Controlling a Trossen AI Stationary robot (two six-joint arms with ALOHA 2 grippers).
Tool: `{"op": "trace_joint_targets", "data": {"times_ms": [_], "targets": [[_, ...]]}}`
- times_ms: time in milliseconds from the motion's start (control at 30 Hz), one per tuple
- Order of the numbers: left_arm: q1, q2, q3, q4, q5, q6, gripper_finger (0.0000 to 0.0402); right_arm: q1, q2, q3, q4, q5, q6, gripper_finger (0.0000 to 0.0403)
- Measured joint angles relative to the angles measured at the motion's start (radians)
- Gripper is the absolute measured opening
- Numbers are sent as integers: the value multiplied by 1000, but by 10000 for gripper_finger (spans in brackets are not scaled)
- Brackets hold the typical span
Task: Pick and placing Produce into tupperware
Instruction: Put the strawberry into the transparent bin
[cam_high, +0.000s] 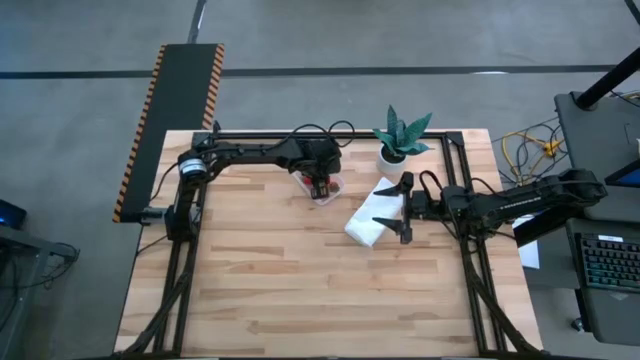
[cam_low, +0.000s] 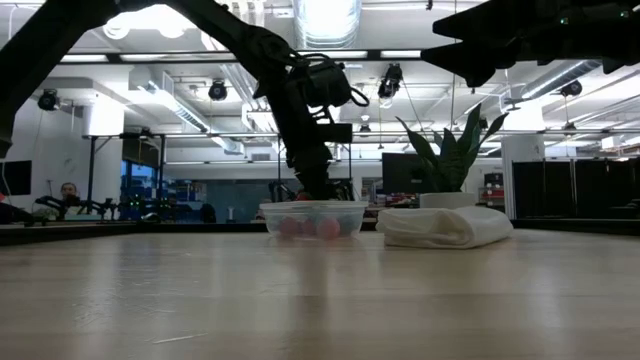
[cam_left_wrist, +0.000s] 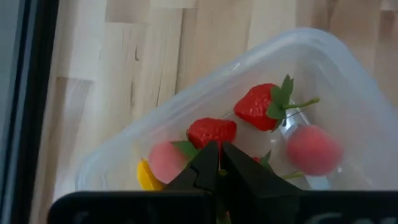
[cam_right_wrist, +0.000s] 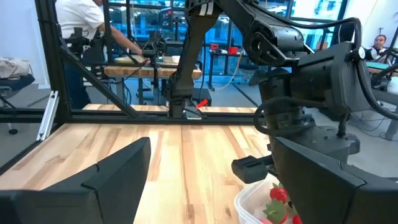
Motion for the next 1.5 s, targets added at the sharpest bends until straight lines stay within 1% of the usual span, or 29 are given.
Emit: {"op": "trace_joint_targets", "data": {"times_ms": [233, 400, 467, 733, 1100, 1233, 1333, 1500], "targets": [[0, 0, -3, 0, 1, 138, 0, 0, 0, 0, -1, 0, 0, 327], [0, 0, -12, 0, 3, 315, 0, 0, 0, 0, 0, 0, 0, 327], [0, 0, -20, -3, 6, 362, 0, 0, 0, 0, 0, 0, 0, 327], [0, -1, -20, 0, 37, 371, 0, 0, 0, 0, -1, 0, 0, 327], [2, -1, -20, -4, 44, 433, 0, 0, 0, 0, -1, 0, 0, 327], [2, -1, -20, -15, 75, 466, 0, 0, 0, 0, -1, 0, 0, 327], [2, -1, -20, -39, 76, 506, 0, 0, 0, 0, -1, 0, 0, 327], [5, -2, -20, -37, 77, 528, 0, 0, 0, 0, -1, -1, 0, 327]]}}
